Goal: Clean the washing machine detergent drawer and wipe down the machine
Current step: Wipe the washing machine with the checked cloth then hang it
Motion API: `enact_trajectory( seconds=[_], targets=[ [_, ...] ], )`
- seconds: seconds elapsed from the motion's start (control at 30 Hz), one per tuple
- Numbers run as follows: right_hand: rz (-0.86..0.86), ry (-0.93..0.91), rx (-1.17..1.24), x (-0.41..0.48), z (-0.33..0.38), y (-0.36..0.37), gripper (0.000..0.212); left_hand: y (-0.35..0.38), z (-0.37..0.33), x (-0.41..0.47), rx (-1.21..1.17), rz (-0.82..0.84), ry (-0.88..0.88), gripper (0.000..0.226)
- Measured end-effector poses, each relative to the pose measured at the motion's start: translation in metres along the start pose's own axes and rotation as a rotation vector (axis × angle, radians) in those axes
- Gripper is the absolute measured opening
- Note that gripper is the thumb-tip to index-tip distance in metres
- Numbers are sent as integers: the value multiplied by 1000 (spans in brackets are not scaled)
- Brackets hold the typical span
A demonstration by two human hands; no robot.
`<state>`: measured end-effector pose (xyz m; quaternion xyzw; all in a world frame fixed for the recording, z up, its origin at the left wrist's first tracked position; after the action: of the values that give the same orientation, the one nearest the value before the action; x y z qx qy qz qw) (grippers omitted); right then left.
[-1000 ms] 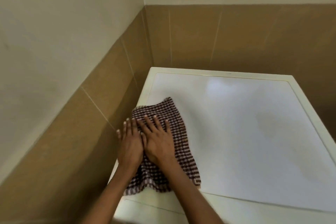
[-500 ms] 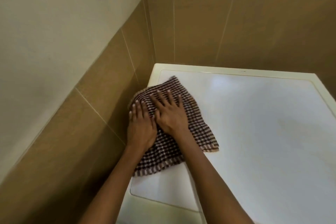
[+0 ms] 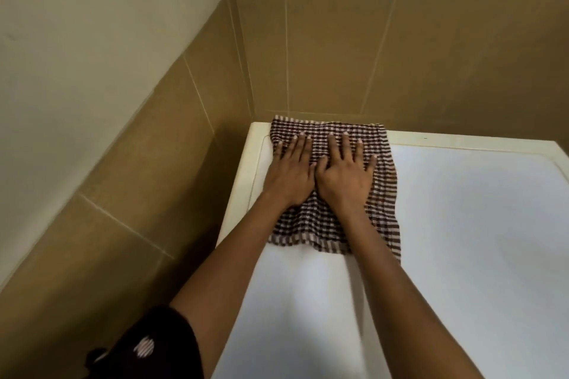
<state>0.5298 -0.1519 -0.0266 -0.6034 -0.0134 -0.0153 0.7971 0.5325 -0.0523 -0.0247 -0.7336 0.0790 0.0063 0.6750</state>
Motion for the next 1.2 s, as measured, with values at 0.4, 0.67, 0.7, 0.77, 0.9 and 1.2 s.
enact_trajectory(
  seconds=[0.4, 0.67, 0.7, 0.77, 0.9, 1.2],
  targets=[
    [75, -454, 3, 44, 71, 19, 50, -8, 71, 24, 97, -1, -247, 59],
    [47, -200, -90, 32, -74, -19, 51, 0, -74, 44, 33, -30, -18, 60],
    [33, -131, -106, 24, -103, -27, 51, 3, -103, 41, 22, -36, 32, 60],
    [11, 28, -110, 4, -152, -42, 53, 9, -151, 31, 11, -19, 124, 59],
    [24, 206, -115, -37, -175, -49, 54, 17, -184, 2, 10, 29, 215, 57],
    [82, -105, -10, -63, -17, -8, 54, 14, -28, -51, 27, 12, -70, 61]
  ],
)
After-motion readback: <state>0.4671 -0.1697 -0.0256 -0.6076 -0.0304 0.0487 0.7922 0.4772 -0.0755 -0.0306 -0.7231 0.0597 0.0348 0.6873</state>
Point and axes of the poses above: each hand's wrist, its own x-axis towards the middle knuckle, its own y-axis out of the palm, z = x × y, the point moved 7 cm from there along x, towards the middle knuckle, and after that the axes turned 10 degrees about -y, right-handed, at the moved point
